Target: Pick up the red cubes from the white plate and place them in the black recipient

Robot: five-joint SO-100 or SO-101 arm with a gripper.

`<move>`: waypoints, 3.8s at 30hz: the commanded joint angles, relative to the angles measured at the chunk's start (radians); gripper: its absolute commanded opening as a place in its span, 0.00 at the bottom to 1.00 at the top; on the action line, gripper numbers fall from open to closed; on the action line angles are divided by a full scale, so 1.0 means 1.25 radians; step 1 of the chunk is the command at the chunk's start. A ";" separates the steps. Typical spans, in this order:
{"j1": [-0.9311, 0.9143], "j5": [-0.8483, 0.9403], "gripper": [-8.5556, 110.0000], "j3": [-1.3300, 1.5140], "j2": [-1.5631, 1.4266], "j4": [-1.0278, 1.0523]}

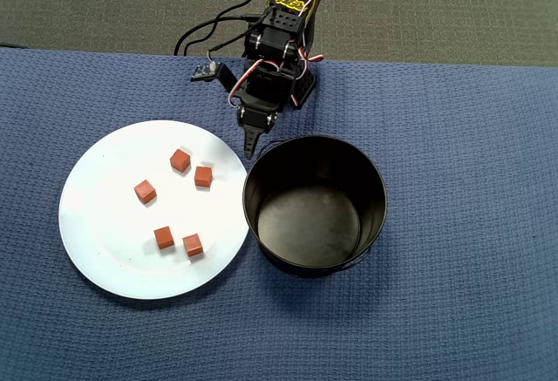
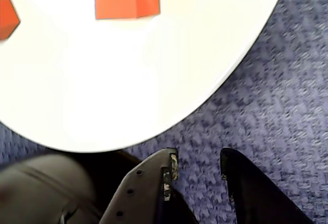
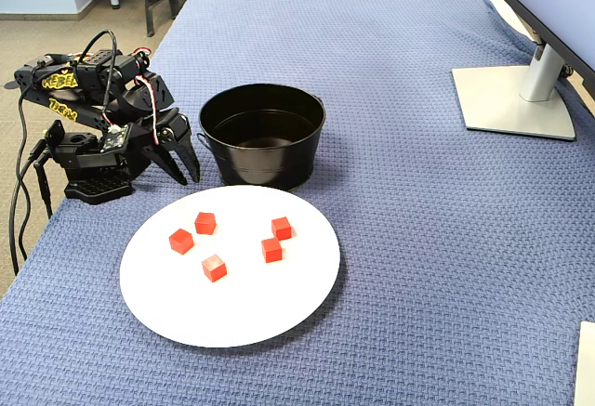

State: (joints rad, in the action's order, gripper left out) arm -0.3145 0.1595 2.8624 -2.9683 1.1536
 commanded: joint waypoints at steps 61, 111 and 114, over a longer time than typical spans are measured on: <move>-0.254 0.414 0.07 -0.549 0.963 -0.264; -0.274 0.211 0.26 -0.892 0.799 0.108; -0.346 0.229 0.24 -0.815 0.838 0.052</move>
State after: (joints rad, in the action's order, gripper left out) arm -0.6289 0.4157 1.7748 -1.9297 1.3070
